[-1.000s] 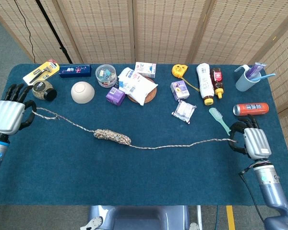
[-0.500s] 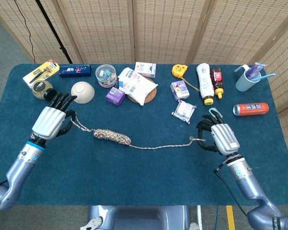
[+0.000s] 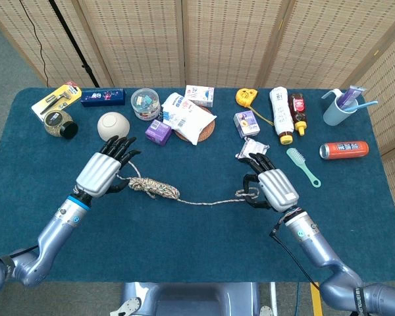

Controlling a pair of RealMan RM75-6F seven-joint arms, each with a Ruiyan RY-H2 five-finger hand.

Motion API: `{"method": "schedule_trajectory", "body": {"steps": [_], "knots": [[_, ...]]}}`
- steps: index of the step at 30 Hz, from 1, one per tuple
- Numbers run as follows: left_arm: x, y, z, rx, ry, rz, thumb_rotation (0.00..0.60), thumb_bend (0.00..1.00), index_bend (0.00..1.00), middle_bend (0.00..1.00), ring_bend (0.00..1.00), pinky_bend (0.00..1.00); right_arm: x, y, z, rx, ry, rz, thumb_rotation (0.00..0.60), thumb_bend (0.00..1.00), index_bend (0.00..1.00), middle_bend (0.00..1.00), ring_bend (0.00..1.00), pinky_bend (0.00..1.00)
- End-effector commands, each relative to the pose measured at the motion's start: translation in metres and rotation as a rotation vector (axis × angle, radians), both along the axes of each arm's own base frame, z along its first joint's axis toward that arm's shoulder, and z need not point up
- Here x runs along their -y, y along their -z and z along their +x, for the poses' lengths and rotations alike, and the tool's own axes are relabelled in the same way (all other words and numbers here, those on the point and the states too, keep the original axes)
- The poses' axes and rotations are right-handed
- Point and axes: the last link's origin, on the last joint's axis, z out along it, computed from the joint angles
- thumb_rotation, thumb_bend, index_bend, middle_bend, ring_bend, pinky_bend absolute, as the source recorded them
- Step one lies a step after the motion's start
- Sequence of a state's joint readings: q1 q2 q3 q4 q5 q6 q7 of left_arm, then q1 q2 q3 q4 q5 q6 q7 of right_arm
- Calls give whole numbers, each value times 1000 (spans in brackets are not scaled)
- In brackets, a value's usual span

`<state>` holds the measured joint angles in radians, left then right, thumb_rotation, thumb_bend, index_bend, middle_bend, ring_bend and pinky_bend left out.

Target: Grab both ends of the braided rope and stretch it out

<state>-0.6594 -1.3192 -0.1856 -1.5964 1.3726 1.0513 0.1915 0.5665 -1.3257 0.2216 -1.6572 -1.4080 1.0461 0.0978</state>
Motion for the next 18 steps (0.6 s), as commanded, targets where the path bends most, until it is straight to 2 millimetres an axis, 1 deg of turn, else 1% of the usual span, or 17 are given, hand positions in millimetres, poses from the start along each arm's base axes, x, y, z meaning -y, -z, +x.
{"method": "schedule_trajectory", "body": {"steps": [1,3,9,13,18], "knots": [[1,2,9,8,-13,-30,600,65,0,0,0,0,2,1,0,-19,8,1,600,322,37,0,0,0],[1,2,10,6,-16,-32,600,50,0,0,0,0,2,0,-2,-26,14,-4,600,271,0,0,0,0],[2,-6,8,-6,-30,-21,600,49,0,0,0,0,2,-8,-12,-44,46,-29,600,230,0,0,0,0],[6,-18,-3,-16,-57,6,600,50,0,0,0,0,1,-18,-24,-56,75,-56,600,227,0,0,0,0],[15,-43,-29,-32,-115,70,600,50,1,0,0,0,-3,-36,-43,-77,112,-106,600,227,0,0,0,0]]}}
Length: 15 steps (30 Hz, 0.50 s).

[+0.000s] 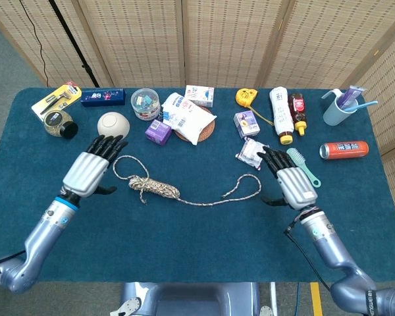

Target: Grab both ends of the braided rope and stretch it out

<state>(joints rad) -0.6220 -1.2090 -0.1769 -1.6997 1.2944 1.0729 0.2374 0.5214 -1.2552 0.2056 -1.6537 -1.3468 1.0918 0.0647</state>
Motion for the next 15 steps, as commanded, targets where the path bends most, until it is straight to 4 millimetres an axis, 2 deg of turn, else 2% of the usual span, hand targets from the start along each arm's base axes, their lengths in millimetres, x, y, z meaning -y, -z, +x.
{"method": "schedule_trajectory", "body": {"steps": [1,5,6,7,9,15], "knots": [[9,-20,-22,-9,-51,64,600,52,10,0,0,0,-4,-13,-14,-11,27,-44,600,227,0,0,0,0],[25,-44,-49,2,-123,153,600,65,93,0,0,0,-11,-30,-31,-19,47,-124,600,227,117,48,1,0],[39,-61,-71,-7,-187,205,600,65,105,0,0,0,-20,-43,-46,-39,75,-187,600,227,157,78,9,3],[51,-71,-81,-19,-206,227,600,66,124,0,0,0,-27,-49,-56,-56,88,-217,600,228,176,92,17,7],[59,-78,-88,-28,-221,241,600,66,143,0,0,0,-32,-54,-62,-75,103,-238,600,227,214,117,38,18],[89,-98,-114,-47,-294,289,600,66,156,0,0,0,-51,-67,-81,-130,176,-264,600,228,217,134,42,19]]}}
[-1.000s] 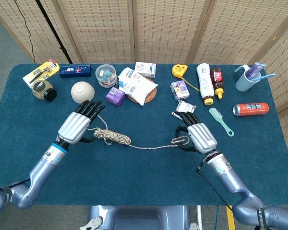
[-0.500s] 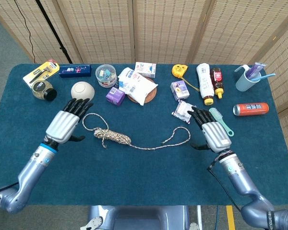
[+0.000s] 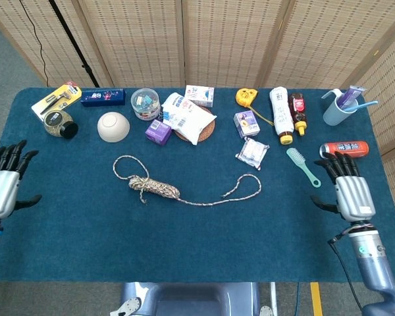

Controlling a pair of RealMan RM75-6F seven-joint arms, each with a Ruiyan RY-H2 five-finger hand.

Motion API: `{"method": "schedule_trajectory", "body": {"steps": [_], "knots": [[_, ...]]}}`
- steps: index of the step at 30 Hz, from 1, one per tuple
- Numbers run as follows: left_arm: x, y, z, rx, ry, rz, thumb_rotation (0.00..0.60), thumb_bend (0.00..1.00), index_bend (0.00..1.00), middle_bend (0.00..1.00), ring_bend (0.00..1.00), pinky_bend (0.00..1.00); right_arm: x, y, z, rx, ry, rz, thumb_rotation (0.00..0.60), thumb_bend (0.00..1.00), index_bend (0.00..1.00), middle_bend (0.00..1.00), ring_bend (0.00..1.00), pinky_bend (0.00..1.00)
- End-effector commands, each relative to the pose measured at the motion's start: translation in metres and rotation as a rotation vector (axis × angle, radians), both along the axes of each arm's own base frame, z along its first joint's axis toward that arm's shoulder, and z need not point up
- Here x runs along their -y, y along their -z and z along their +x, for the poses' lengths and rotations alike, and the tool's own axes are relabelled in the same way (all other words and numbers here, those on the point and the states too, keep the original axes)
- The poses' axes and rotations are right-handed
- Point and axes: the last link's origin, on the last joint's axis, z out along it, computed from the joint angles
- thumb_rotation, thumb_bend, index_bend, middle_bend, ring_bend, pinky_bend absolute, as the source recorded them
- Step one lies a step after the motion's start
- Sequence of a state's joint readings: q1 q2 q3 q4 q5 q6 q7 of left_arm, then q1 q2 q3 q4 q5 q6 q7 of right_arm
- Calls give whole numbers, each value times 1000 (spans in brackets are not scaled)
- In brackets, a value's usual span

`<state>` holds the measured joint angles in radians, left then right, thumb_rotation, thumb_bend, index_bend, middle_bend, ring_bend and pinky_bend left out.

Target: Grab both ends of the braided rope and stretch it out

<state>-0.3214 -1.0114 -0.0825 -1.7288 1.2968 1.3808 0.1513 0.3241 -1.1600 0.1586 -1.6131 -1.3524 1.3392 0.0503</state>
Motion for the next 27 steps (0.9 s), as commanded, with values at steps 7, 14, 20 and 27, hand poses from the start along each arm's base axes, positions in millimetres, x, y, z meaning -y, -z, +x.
{"method": "schedule_trajectory", "body": {"steps": [7,14,20,27], "knots": [[64,-19,-39,-9,-135,52,600,66,170,1,0,0,-37,-16,-21,-95,110,-35,600,228,225,134,42,8],[89,-22,-48,-8,-164,76,600,66,176,3,0,0,-56,-19,-25,-149,151,-51,600,227,232,134,42,6],[108,-16,-45,9,-150,64,600,67,182,13,0,0,-78,-17,-29,-188,203,-70,600,228,251,136,41,5],[109,-7,-37,15,-122,49,600,68,187,18,0,0,-88,-17,-30,-205,230,-94,600,228,276,149,41,5]]}}
